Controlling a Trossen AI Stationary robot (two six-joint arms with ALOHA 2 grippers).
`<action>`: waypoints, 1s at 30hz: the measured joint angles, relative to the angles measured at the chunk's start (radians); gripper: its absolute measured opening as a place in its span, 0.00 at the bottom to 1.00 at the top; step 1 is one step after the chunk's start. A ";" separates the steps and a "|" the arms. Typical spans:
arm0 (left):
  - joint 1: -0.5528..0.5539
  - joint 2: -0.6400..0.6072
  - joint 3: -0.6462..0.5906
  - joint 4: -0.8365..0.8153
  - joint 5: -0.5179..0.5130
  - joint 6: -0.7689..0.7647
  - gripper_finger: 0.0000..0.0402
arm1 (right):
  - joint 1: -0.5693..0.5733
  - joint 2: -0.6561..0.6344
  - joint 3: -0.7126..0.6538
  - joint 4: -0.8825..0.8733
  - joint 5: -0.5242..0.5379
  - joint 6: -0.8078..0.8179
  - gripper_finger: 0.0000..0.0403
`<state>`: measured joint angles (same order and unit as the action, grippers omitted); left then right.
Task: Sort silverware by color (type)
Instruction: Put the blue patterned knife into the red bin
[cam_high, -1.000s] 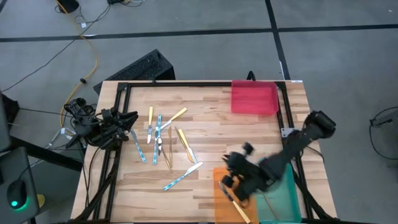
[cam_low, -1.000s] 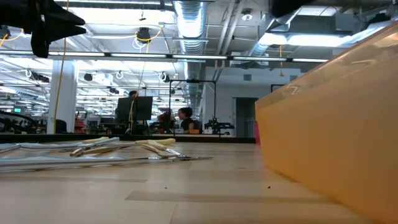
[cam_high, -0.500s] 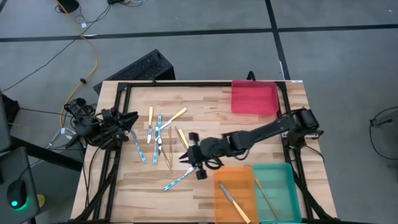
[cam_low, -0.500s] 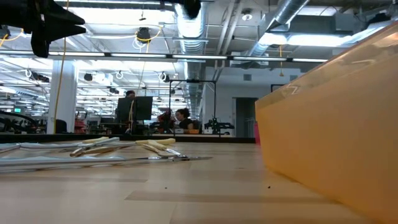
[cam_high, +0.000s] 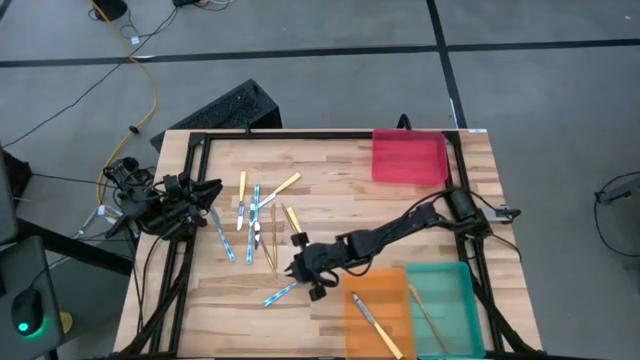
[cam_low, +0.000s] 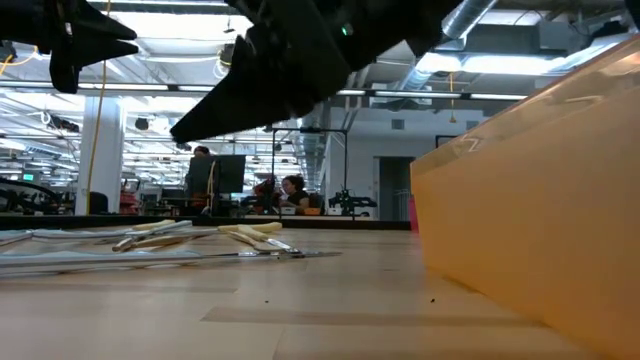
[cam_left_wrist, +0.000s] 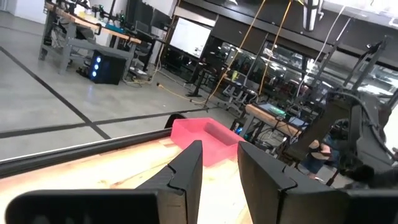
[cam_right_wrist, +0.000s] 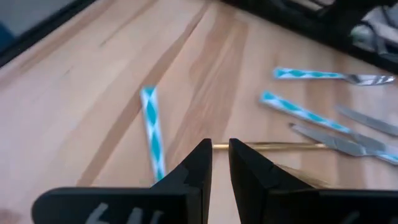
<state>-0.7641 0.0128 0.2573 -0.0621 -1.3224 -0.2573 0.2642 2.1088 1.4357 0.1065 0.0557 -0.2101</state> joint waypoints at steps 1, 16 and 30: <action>0.000 0.000 0.000 0.000 0.000 0.000 0.22 | 0.000 0.008 0.000 0.005 -0.017 -0.006 0.19; 0.000 0.000 0.000 -0.014 -0.002 0.000 0.22 | 0.009 0.022 0.001 -0.051 -0.133 -0.008 0.19; 0.000 0.000 0.000 -0.034 -0.049 -0.001 0.22 | 0.001 0.026 0.052 -0.066 -0.163 -0.008 0.28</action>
<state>-0.7642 0.0130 0.2573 -0.0959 -1.3716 -0.2581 0.2655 2.1349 1.4875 0.0401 -0.1072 -0.2183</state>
